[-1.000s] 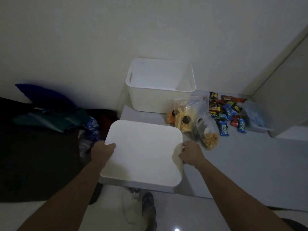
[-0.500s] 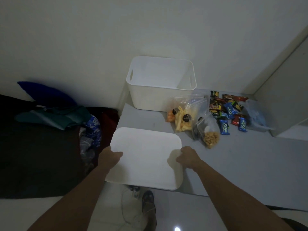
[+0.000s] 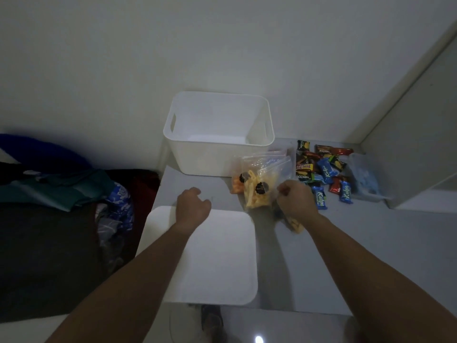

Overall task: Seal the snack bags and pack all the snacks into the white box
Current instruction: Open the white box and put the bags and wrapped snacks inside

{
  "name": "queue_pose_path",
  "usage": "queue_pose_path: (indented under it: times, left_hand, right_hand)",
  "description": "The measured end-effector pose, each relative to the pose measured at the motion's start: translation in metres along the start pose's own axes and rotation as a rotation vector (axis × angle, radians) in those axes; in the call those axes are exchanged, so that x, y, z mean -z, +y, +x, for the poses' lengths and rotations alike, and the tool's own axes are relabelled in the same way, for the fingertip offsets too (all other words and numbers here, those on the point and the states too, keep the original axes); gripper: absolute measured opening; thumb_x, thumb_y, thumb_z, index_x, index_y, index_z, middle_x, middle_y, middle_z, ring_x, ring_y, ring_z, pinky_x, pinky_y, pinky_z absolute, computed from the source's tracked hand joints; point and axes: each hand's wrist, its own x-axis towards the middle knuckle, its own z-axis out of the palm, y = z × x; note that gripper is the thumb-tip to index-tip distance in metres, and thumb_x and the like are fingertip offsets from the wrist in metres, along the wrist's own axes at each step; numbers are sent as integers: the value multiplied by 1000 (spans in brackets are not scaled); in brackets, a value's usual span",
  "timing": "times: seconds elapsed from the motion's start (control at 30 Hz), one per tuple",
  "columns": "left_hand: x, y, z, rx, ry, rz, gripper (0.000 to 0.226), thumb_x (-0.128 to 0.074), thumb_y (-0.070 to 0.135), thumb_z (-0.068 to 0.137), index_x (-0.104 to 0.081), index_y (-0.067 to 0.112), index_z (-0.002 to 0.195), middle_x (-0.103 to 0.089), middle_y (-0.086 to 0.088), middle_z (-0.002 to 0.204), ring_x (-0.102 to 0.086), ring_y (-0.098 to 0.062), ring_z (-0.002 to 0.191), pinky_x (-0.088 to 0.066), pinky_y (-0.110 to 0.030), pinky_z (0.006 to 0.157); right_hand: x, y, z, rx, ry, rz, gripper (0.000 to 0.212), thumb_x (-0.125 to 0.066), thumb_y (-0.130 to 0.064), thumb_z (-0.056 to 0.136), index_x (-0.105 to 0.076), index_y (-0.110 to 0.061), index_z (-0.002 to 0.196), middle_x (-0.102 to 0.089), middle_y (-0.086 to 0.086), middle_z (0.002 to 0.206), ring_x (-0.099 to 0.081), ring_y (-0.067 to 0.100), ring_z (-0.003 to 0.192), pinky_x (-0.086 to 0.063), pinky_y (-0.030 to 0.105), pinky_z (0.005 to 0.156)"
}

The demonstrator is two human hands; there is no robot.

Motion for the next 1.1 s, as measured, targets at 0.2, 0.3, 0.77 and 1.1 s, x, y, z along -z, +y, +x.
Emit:
queue_pose_path:
  times: [0.2, 0.3, 0.77, 1.1]
  left_hand:
    - [-35, 68, 7, -111, -89, -125, 27, -66, 16, 79, -67, 11, 105, -69, -8, 104, -63, -25, 97, -50, -29, 84]
    - [-52, 91, 7, -128, -156, -186, 33, -65, 9, 77, -65, 13, 110, -67, -6, 106, -62, -23, 101, -43, -22, 79]
    - [-107, 142, -6, -45, -81, -243, 25, -83, 18, 66, -69, 5, 82, -64, -7, 72, -63, -22, 68, -51, -32, 67]
    - [-80, 182, -28, -90, -146, -137, 18, -76, 19, 64, -69, 2, 64, -59, -12, 60, -59, -22, 56, -57, -46, 59]
  right_hand:
    - [27, 12, 28, 81, -222, -255, 55, -68, -19, 81, -51, -24, 133, -34, 14, 145, -32, 33, 134, -37, 49, 108]
    - [26, 24, 38, 91, -310, -354, 65, -64, -15, 82, -40, -28, 140, -20, 12, 155, -21, 36, 141, -33, 53, 110]
    - [67, 91, 89, 261, -472, -190, 15, -67, -3, 81, -67, -15, 91, -62, 2, 90, -62, 19, 88, -56, 34, 80]
    - [147, 66, 114, 497, -613, -216, 18, -67, 0, 77, -74, -16, 80, -64, -11, 69, -60, 3, 65, -47, 15, 57]
